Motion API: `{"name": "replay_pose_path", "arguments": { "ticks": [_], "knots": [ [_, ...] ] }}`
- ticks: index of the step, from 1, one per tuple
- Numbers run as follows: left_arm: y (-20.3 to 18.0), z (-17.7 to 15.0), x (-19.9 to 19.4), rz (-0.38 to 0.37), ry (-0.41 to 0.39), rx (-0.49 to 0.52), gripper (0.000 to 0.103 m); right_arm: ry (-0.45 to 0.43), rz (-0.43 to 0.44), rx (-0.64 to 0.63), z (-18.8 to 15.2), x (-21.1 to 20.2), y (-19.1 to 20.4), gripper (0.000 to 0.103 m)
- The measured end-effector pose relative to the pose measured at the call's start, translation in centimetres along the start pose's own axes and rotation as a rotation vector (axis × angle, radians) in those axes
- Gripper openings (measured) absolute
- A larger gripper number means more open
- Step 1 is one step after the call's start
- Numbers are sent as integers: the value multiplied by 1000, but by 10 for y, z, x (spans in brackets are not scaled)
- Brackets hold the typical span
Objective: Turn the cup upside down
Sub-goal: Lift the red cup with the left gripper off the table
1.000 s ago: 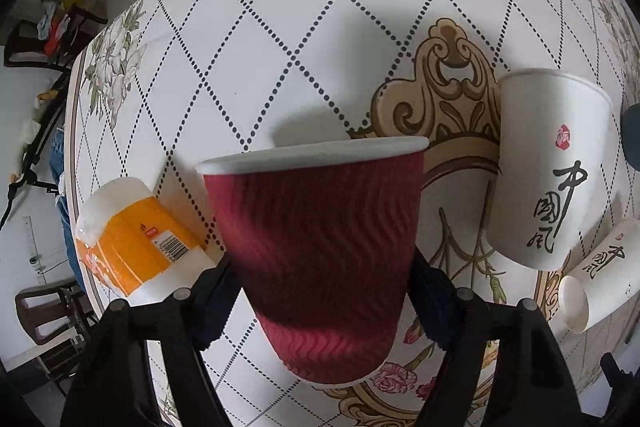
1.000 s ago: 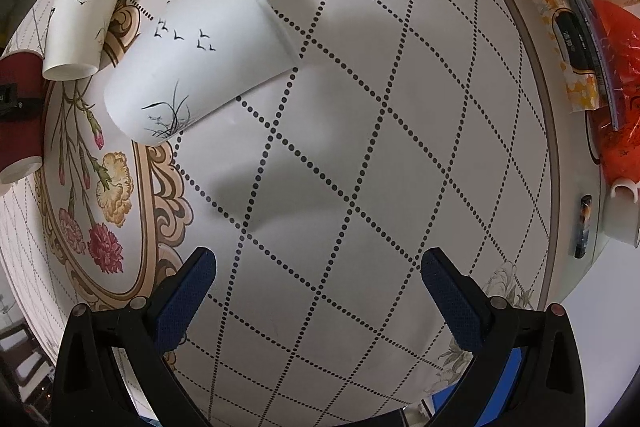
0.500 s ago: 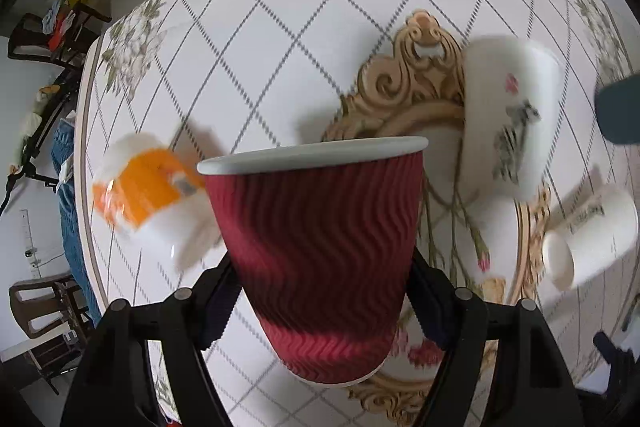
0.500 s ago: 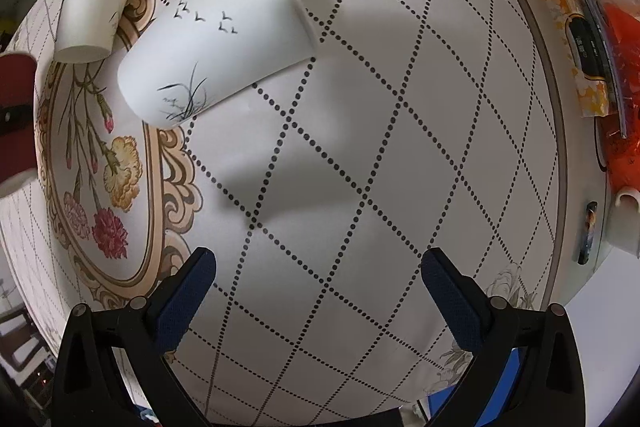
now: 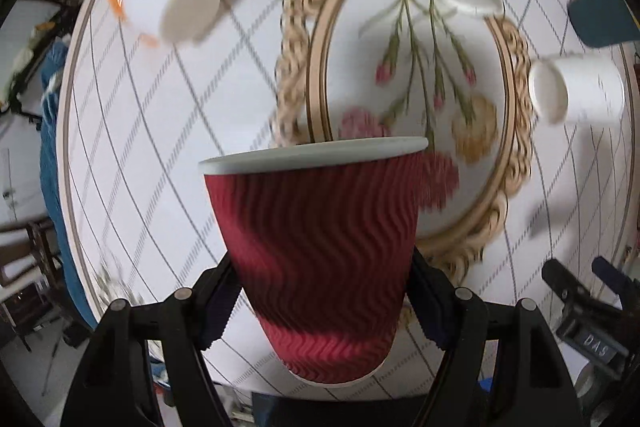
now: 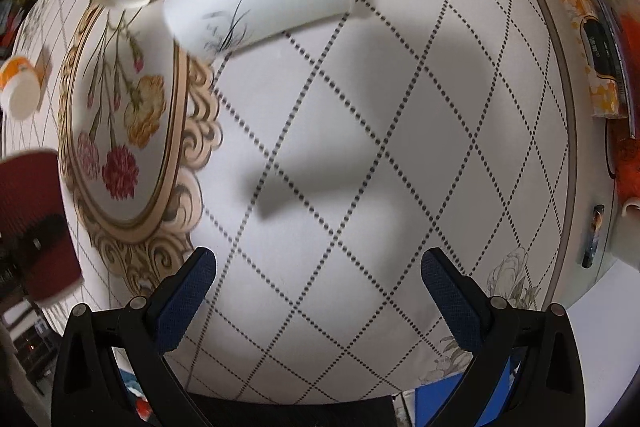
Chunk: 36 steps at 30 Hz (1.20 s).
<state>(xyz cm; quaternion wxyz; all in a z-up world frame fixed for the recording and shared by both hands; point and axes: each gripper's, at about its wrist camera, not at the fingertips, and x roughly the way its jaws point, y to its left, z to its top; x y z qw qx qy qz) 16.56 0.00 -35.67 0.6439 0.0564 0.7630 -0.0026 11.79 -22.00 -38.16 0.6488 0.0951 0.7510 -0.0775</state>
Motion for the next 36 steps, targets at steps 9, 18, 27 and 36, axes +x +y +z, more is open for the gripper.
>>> {"name": "replay_pose_path", "arguments": {
  "ticks": [9,18,27,36],
  "knots": [
    [-4,-39,23,0,12,6,74,17,-3,-34,-48,19,6,103],
    [-47,-53,36,39,-5,62,74,17,-20,-20,-71,18,-6,103],
    [-58,-55,41,49,-7,66,75,22,-21,5,-91,12,-34,103],
    [-60,-50,40,42,-1,46,92,23,-23,21,-96,18,-53,103]
  ]
}}
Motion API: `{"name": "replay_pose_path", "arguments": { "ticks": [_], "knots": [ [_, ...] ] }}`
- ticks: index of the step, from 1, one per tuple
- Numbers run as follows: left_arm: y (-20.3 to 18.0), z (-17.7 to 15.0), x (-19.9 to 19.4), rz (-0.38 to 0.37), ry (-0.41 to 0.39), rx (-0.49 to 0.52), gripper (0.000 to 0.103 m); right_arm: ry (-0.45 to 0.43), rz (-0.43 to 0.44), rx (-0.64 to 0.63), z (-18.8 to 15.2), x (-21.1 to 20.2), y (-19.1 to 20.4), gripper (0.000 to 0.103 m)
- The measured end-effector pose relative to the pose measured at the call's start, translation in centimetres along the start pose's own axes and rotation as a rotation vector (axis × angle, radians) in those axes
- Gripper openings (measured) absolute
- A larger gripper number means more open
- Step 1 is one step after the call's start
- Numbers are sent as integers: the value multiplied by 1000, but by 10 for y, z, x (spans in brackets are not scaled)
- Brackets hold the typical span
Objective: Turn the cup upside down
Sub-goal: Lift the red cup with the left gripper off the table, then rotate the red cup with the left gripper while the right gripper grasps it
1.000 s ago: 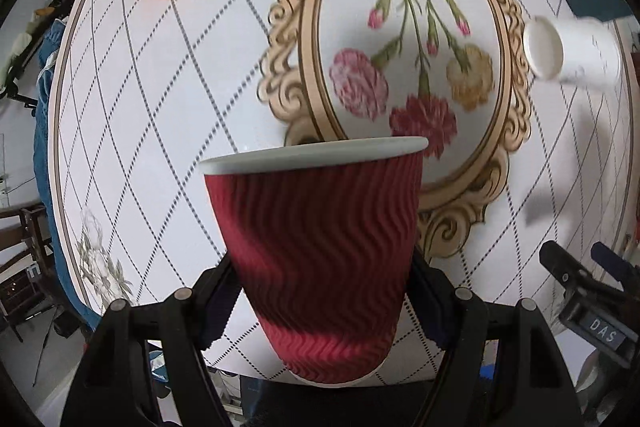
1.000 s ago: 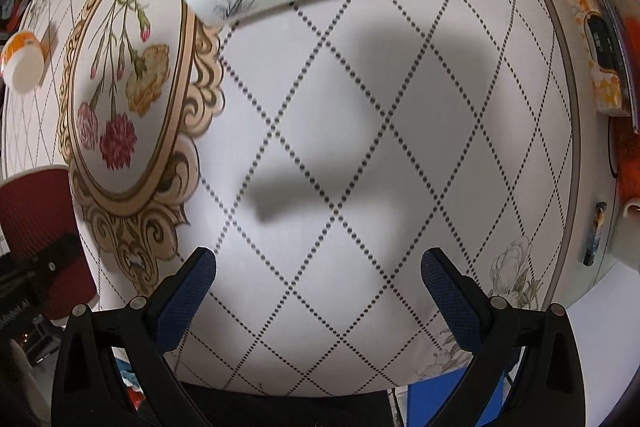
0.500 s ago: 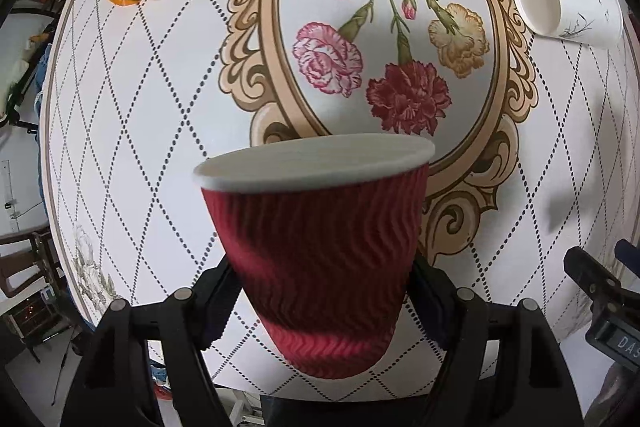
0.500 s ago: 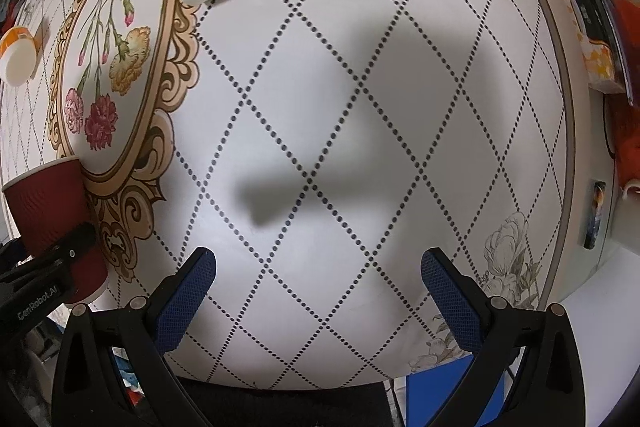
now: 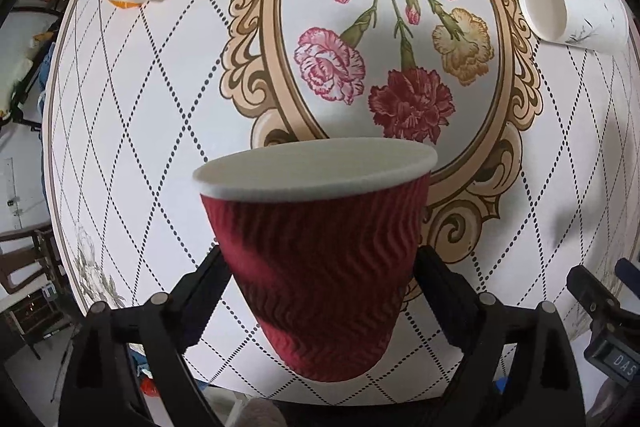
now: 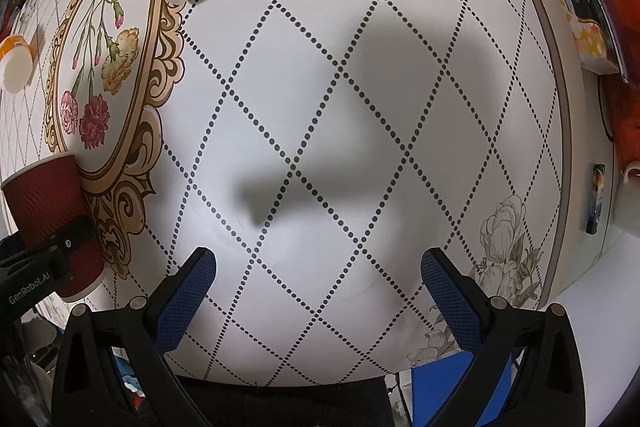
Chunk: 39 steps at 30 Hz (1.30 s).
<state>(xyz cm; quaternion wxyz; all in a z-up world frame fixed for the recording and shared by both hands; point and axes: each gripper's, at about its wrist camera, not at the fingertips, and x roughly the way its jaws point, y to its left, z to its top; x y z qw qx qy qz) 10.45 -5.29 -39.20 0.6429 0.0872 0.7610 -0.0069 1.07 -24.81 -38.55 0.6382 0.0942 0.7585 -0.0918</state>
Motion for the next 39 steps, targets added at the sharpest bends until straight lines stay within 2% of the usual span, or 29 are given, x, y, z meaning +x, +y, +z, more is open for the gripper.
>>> {"name": "replay_pose_path", "arguments": {
  "ticks": [8,14,19,23,27,33,39],
  "knots": [
    [17,4,3,-18,8,-1,92,0,-6,8,15,2,2,103],
    [23,5,-21,-36,-25,-19,92,1,2,12,25,-5,-2,103],
    [28,-5,-65,-60,-104,-12,92,-27,27,12,29,-30,8,103],
    [40,-20,-106,-42,-163,-33,92,-79,43,-28,18,-61,17,103],
    [62,-37,-140,-37,-216,-67,92,-121,109,-69,4,-101,30,103],
    [92,-62,-163,-38,-250,-127,92,-163,184,-117,-12,-143,60,103],
    [120,-75,-166,-41,-259,-195,92,-171,217,-182,-11,-159,88,103]
  ]
}}
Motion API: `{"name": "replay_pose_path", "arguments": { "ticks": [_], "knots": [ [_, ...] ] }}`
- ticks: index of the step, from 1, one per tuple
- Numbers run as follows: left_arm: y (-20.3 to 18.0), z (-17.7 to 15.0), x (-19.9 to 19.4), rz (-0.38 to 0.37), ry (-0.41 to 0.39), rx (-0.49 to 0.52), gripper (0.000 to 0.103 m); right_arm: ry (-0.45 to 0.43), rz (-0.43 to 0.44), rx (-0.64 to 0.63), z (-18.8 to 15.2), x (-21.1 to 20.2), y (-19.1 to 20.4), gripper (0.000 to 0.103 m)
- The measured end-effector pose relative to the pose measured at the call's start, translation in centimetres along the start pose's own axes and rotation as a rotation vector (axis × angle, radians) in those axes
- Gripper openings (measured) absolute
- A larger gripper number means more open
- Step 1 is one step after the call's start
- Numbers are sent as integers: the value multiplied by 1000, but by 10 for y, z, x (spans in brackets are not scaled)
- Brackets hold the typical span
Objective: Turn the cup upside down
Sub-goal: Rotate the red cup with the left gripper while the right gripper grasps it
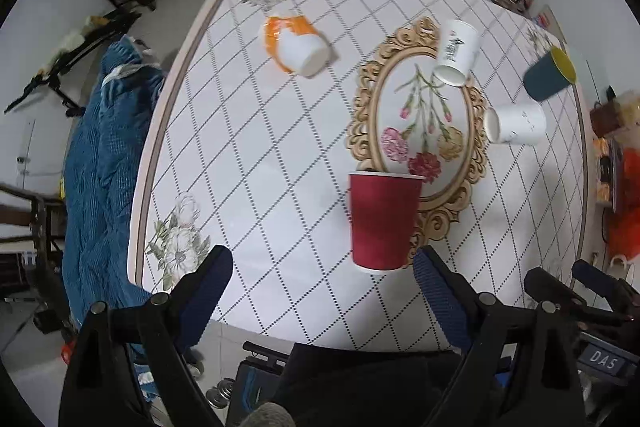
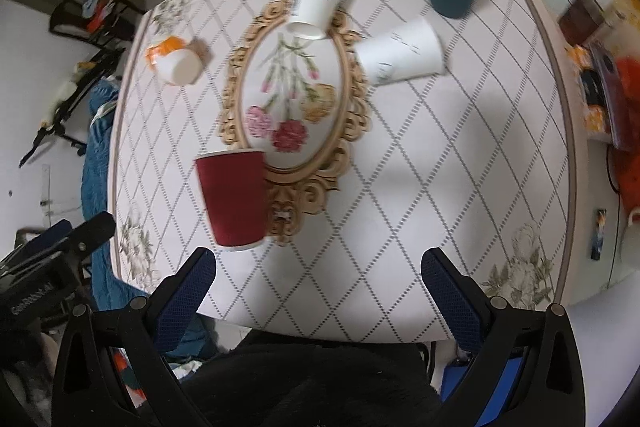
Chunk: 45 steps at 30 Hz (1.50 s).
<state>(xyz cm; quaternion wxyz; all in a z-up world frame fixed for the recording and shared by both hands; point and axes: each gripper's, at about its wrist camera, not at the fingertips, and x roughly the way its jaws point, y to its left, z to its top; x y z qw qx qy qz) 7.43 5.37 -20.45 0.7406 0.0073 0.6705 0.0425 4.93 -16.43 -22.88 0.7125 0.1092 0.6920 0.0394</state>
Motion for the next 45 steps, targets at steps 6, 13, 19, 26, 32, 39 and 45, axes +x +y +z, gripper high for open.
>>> {"name": "replay_pose_path", "arguments": {
  "ticks": [6,13,19,26,32,39,45],
  "knots": [
    [37,-7,20,4,23,-97,92,21,-43,-168,22,8,44,103],
    [76,-26,73,3,87,-211,92,30,-276,-726,33,38,122,103],
    [95,-46,131,-10,192,-294,92,28,-534,-1430,-3,86,179,103],
    [106,-64,176,-17,269,-356,92,89,-713,-2279,-73,141,167,103],
    [113,-76,197,-16,306,-385,93,93,-786,-2853,-97,168,130,103],
    [117,-76,205,-17,324,-396,93,136,-784,-3102,-104,194,113,103],
    [117,-89,207,6,368,-396,93,172,-786,-3156,-99,210,107,103]
  ]
}}
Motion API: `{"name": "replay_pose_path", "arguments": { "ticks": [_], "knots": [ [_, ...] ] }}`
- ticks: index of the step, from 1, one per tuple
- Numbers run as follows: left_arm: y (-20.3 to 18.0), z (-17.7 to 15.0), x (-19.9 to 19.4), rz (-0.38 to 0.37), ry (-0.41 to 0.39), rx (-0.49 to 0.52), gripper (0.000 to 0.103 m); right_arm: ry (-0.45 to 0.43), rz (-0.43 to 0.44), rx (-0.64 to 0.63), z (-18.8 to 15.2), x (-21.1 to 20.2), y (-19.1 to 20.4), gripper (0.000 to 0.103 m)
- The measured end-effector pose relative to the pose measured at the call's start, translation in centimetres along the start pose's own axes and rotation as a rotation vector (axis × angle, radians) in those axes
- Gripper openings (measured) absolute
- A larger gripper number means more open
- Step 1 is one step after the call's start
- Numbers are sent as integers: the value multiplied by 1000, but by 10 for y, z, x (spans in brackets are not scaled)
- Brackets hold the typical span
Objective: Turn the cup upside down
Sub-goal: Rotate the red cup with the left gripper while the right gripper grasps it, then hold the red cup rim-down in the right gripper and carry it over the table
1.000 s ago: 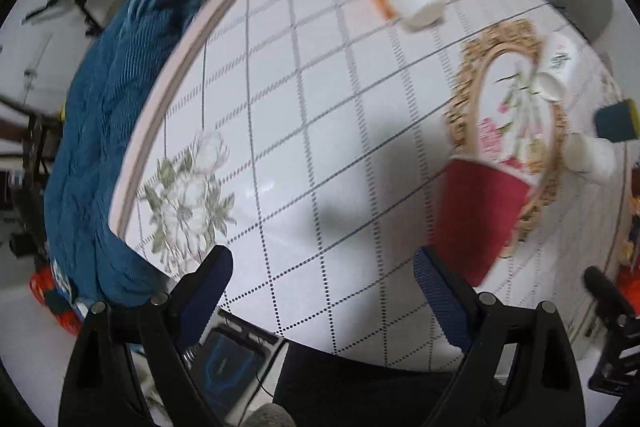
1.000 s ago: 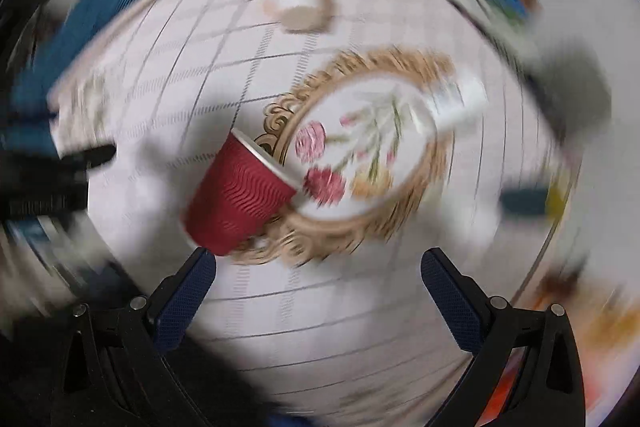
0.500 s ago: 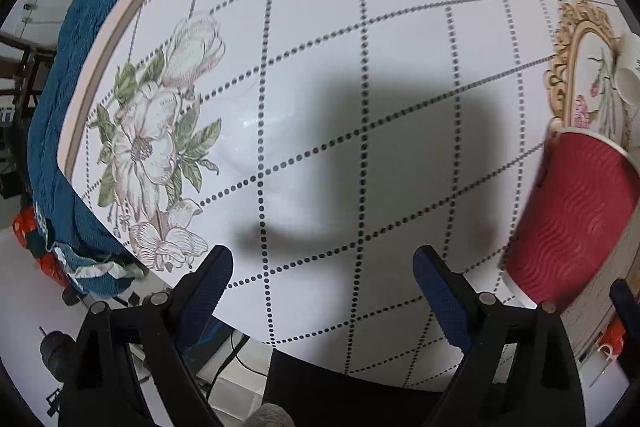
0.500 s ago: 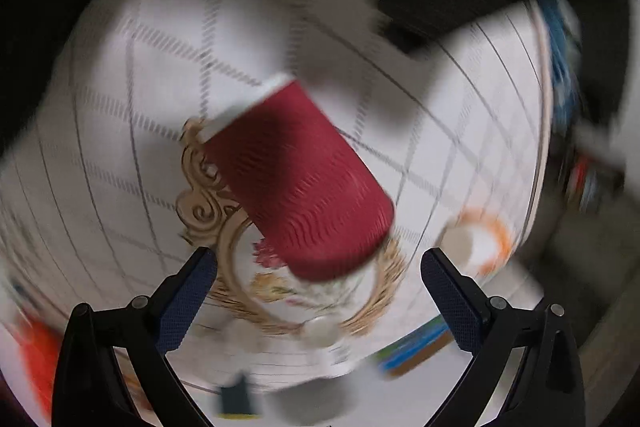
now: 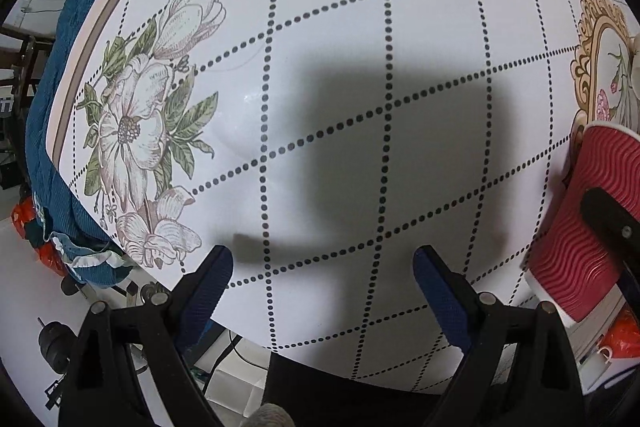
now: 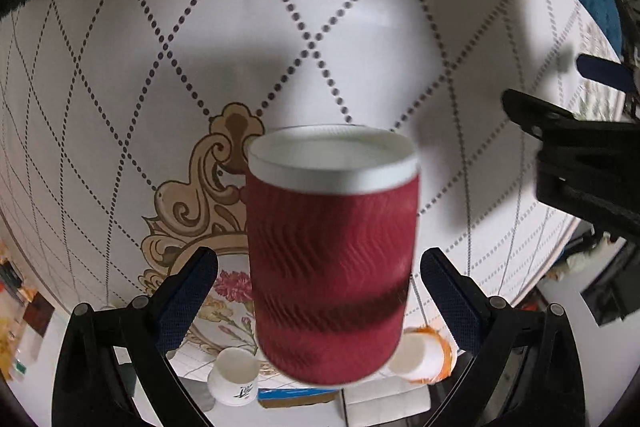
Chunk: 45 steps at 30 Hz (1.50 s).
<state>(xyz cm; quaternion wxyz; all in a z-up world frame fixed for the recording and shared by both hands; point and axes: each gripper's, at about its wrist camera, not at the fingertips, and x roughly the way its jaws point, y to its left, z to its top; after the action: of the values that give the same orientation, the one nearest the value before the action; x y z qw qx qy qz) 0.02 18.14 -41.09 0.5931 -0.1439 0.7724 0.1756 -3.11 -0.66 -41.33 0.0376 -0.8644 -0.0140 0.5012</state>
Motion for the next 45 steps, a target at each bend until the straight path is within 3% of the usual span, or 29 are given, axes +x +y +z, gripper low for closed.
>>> {"name": "replay_pose_path", "arguments": {
  "ticks": [9,11,12,23,30,34,45],
  "knots": [
    [9,2,6,5,5,7,93,10,19,6,5,17,3,94],
    [8,3,5,7,4,8,92,8,30,16,4,21,1,81],
    [8,4,4,6,3,7,92,8,33,22,5,22,0,80],
    [11,6,4,15,2,8,92,-5,83,134,14,22,-40,78],
    [19,4,7,24,-1,16,92,-6,157,326,1,28,-68,78],
    [0,18,-5,30,-8,31,92,-10,211,454,-7,32,-99,78],
    [-26,45,-18,41,-24,85,92,-39,476,950,-60,49,-136,78]
  ]
}}
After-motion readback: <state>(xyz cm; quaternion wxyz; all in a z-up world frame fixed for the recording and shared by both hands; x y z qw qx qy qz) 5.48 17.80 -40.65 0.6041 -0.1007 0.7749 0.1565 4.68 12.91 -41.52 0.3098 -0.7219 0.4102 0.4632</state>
